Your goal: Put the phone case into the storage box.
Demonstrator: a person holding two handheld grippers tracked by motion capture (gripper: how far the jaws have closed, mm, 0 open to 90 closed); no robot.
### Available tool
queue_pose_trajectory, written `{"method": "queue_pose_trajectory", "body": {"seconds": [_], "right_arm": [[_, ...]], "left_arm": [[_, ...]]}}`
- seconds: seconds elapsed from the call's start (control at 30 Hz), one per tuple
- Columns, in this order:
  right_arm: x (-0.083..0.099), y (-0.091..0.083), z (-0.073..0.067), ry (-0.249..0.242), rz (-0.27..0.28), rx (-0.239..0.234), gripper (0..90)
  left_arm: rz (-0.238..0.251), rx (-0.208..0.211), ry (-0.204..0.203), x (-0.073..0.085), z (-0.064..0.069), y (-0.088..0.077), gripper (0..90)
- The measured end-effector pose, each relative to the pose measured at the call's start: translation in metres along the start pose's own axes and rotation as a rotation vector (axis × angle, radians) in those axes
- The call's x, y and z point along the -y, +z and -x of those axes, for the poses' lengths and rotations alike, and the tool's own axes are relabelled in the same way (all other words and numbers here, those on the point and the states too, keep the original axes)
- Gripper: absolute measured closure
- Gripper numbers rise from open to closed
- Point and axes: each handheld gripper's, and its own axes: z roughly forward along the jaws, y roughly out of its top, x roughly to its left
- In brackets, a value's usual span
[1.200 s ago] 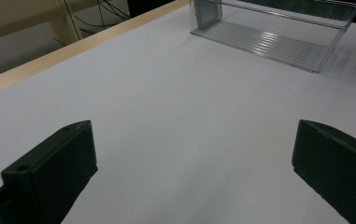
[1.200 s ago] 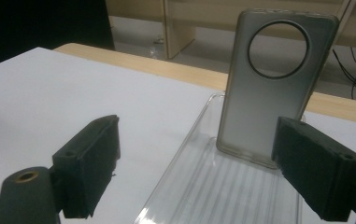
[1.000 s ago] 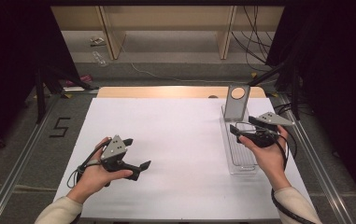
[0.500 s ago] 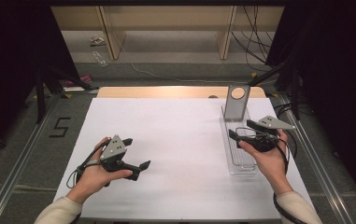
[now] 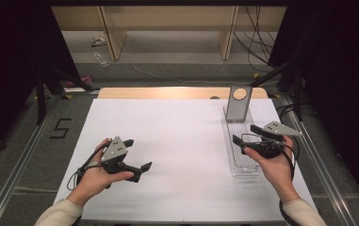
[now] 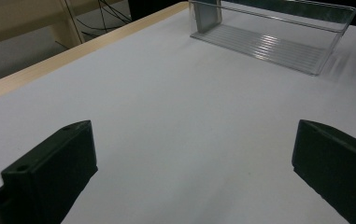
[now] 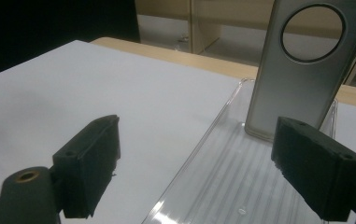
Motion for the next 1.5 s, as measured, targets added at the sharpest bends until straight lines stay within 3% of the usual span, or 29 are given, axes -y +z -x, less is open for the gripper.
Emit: {"method": "queue_pose_trajectory", "body": {"seconds": [0.57,1.5], "right_arm": [[0.009,-0.012,-0.001,0.004,-0.003,-0.024,16.6],[0.026,-0.031,0.005,0.010,-0.005,-0.014,16.6]], "left_arm": [[0.013,-0.027,-0.011,0.006,-0.004,-0.013,0.0],[0.011,-0.040,-0.014,0.011,-0.007,-0.020,0.0]]}}
